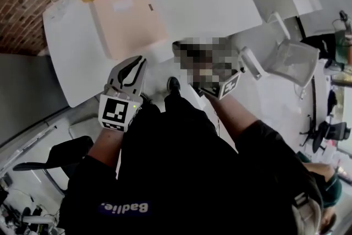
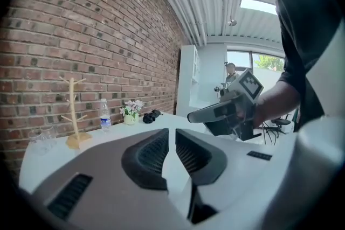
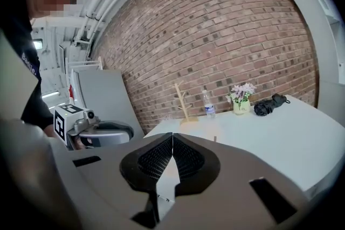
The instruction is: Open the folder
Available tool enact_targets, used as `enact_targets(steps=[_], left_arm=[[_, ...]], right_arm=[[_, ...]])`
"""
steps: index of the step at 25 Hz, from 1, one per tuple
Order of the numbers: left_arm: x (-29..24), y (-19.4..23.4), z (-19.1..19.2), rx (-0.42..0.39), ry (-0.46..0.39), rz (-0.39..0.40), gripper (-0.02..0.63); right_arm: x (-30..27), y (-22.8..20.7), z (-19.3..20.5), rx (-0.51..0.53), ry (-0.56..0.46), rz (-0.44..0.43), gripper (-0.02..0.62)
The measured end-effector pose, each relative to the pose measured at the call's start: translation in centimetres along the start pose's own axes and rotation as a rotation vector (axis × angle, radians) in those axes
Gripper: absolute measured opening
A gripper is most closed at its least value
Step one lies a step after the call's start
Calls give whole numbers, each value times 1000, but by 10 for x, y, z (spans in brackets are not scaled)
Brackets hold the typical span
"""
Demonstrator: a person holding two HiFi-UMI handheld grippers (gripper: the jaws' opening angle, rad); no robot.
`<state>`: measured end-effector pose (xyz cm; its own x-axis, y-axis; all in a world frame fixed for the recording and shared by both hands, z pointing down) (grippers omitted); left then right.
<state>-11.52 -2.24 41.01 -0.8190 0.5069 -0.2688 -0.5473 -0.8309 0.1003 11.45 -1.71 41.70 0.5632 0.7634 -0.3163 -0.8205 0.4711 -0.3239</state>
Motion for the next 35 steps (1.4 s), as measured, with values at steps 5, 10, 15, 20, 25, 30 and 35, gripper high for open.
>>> enact_targets(steps=[5,10,15,20,25,30,35], left_arm=[[-33,0,19,-124,122,-50,65],[-61,-10,40,-252,245,-76,83],[-95,-9,66,-407,360,-91,100],[-124,-2,91,-563,476,-105,131],[-141,7,110,-688,558,-90,170],[-142,19,116,-714,598,-101,193],[-140,29,119,-725,622,-92,193]], right_arm=[[-14,-40,19,-28,53,-16,29],[-27,-74,38,-44,100,-10,29],[-52,-94,60,-61,156,6,29],[-79,-110,81,-101,195,18,29],[-100,-119,92,-108,233,16,29],[-112,-125,100,-125,263,29,29],[-115,-131,108,-152,283,42,29]])
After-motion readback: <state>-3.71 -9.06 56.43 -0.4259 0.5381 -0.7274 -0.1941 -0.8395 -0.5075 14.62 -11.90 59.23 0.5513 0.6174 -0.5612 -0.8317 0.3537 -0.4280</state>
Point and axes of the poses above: the fingertips, and each gripper's own axes: x backward along the fingers, y to its left, z out of its underside, the point moved 10 cm from there along x, backward along the fingers, and after that the axes turned 1 degree about z, right-handed, at the moved point
